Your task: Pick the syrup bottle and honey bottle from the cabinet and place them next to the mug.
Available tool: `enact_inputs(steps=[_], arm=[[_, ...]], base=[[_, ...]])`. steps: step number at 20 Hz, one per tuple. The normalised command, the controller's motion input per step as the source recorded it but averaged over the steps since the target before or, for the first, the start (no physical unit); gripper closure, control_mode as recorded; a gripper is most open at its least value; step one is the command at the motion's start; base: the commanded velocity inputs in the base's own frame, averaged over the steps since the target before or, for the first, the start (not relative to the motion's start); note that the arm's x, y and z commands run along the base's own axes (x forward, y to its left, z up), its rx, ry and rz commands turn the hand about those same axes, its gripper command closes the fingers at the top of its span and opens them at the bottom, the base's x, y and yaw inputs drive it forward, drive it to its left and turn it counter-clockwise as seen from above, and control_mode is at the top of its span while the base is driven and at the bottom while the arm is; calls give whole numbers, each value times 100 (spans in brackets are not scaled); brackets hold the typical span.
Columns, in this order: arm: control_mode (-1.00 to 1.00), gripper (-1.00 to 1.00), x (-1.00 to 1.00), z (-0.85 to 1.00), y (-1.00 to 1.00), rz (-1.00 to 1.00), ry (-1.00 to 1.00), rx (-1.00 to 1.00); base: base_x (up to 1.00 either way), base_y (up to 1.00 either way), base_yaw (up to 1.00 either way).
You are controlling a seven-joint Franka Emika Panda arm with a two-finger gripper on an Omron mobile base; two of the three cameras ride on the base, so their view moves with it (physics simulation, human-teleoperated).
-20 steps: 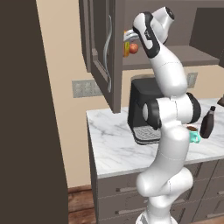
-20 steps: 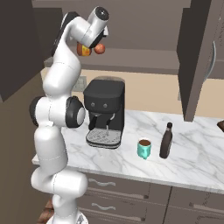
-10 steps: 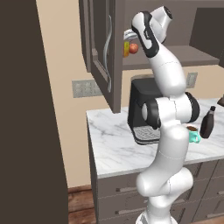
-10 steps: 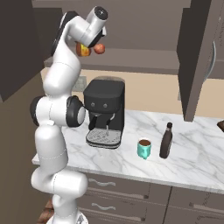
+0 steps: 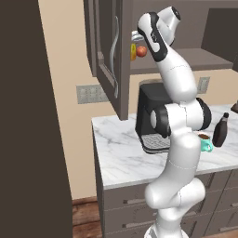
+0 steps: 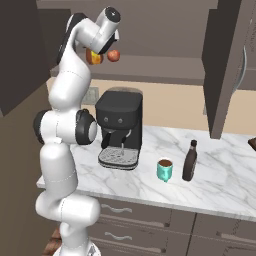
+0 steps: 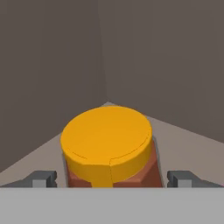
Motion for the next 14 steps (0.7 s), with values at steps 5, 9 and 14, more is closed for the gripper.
enact_inputs(steps=[5, 9, 14], arm=[[-100, -100, 0, 0, 0, 0, 0, 0], [-100, 100, 0, 0, 0, 0, 0, 0], [-100, 100, 0, 0, 0, 0, 0, 0]], base=[[0, 0, 0], [0, 0, 0], [0, 0, 0]])
